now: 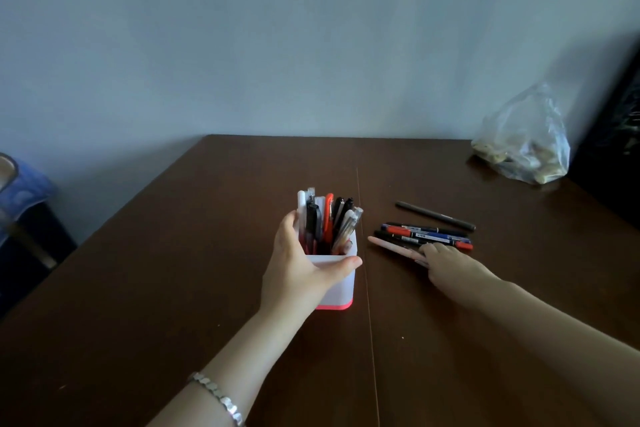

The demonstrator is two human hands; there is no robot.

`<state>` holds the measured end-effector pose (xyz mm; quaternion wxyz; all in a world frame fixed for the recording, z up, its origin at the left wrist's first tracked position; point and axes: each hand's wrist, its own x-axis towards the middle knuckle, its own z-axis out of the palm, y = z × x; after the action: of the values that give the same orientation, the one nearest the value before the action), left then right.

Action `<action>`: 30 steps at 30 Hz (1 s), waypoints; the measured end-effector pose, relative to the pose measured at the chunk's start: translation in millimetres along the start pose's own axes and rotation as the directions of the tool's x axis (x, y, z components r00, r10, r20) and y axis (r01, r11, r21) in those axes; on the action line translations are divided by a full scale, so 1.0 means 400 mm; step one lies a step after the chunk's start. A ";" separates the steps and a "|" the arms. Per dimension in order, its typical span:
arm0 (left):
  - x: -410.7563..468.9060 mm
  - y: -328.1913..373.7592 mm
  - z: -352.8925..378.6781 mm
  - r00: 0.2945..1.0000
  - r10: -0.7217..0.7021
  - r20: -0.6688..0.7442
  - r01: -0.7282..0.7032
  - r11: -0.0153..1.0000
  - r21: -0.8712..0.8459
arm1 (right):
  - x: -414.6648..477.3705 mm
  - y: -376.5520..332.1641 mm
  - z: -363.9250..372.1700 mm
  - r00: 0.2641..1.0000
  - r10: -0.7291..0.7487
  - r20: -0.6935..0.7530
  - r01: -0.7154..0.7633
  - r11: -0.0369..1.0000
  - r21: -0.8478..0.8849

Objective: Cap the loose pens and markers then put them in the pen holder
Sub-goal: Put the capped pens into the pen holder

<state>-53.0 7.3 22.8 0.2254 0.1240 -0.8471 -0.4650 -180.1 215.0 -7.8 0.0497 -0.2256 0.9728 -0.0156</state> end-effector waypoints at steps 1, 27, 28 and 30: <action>0.000 0.000 0.000 1.000 -0.001 0.000 0.001 1.000 0.000 | -0.005 -0.005 0.002 1.000 0.002 0.007 -0.002 1.000 -0.022; -0.013 0.034 -0.049 0.972 0.155 -0.178 -0.128 0.979 0.157 | -0.150 -0.162 -0.394 0.964 -0.221 -0.145 0.262 0.724 0.638; -0.013 0.057 -0.065 0.966 0.125 -0.226 -0.124 0.992 0.017 | -0.156 -0.166 -0.381 0.965 -0.205 -0.161 0.259 0.685 0.681; -0.007 0.112 -0.087 0.989 -0.030 -0.141 -0.018 0.945 -0.328 | -0.161 -0.177 -0.354 0.965 -0.188 -0.183 0.261 0.620 0.740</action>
<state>-33.2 7.0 75.9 0.3022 0.1208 -0.7390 -0.5898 -106.3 181.0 142.4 0.0945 -0.3029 0.8419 -0.4366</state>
